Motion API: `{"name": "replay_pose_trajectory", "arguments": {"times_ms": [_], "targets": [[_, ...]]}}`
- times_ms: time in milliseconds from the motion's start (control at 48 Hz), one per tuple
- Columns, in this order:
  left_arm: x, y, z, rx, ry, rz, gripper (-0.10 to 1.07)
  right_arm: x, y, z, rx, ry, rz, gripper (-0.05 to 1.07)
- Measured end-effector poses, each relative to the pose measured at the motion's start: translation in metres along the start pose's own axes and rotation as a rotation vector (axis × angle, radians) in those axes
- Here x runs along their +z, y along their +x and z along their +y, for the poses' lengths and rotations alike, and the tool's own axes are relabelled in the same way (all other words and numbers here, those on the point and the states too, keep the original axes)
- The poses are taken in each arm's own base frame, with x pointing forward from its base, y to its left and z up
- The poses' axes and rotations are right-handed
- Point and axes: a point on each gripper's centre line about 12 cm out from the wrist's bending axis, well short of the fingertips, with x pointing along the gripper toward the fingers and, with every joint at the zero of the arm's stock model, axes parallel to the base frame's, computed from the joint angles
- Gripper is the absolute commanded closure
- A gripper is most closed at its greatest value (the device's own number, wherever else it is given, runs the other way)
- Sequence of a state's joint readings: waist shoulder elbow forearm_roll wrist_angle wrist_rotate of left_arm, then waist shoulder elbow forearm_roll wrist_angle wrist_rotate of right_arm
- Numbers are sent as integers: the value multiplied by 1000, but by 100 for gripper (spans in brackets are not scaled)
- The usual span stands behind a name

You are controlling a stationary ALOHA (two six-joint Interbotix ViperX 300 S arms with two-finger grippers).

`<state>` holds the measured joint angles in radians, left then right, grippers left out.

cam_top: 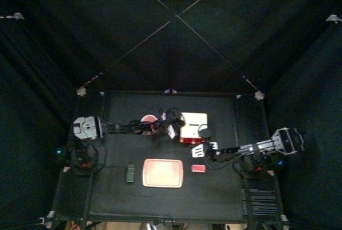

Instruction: Grab drawer

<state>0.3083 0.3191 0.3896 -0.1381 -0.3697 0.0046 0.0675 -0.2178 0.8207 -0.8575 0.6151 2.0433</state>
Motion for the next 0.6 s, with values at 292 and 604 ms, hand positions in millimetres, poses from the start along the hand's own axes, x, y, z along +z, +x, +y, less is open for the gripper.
{"name": "replay_pose_trajectory", "arguments": {"times_ms": [292, 604], "targets": [[0, 0, 0, 0, 0, 5, 36, -7, 7, -14, -26, 39, 46, 14], [0, 0, 0, 0, -2, 6, 36, -7, 18, -19, -72, 43, 47, 14]]}}
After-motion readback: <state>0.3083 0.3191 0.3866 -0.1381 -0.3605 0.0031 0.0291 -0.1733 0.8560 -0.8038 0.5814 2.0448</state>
